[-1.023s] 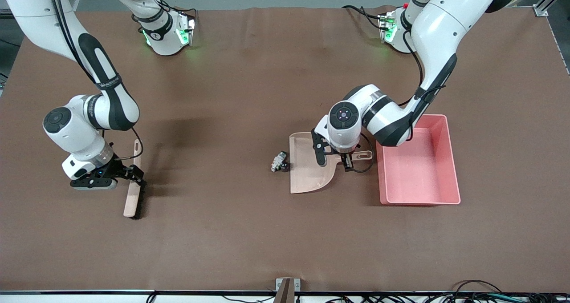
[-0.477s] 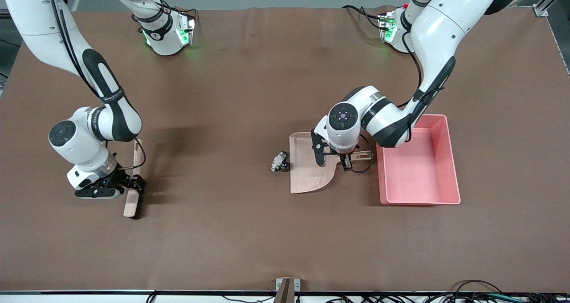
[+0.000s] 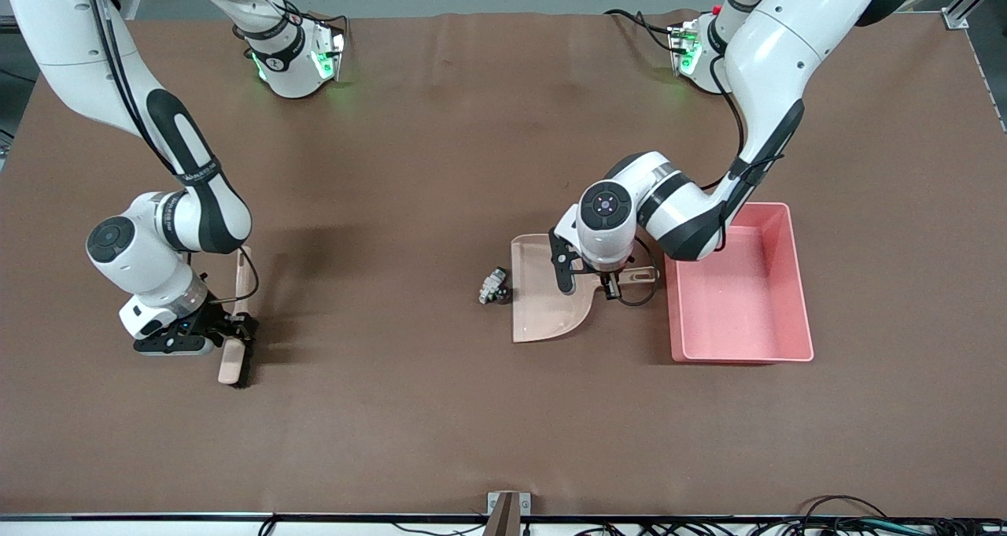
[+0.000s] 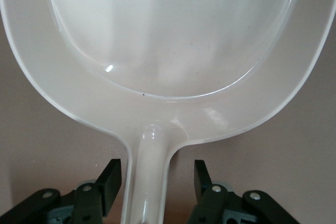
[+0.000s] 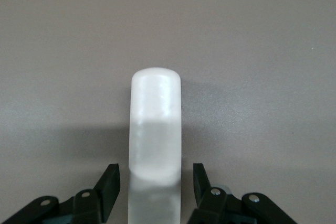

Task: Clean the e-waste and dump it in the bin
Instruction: 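Grasp the brush handle with the right gripper while the left gripper grasps the dustpan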

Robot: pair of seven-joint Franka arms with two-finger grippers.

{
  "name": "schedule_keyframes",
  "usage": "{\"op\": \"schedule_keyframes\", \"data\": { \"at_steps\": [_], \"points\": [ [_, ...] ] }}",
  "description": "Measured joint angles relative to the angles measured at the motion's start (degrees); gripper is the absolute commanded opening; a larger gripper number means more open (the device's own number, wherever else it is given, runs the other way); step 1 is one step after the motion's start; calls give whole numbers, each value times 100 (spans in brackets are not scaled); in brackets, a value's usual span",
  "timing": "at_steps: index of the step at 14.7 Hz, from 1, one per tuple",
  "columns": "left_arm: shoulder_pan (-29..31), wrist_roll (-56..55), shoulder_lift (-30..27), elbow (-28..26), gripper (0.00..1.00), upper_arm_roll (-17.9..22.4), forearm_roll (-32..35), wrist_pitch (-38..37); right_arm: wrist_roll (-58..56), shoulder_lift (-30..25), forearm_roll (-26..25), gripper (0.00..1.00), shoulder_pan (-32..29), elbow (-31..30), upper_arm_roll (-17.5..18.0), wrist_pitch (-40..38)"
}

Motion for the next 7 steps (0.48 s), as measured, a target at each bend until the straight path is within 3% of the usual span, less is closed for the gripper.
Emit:
{"op": "schedule_keyframes", "data": {
  "at_steps": [2, 5, 7],
  "points": [
    [0, 0, 7, -1, 61, 0, 0, 0, 0, 27, 0, 47, 0, 5, 0, 0],
    [0, 0, 15, -1, 49, 0, 0, 0, 2, 50, 0, 27, 0, 27, 0, 0],
    [0, 1, 22, -1, 47, 0, 1, 0, 3, 53, 1, 14, 0, 31, 0, 0]
  ]
}}
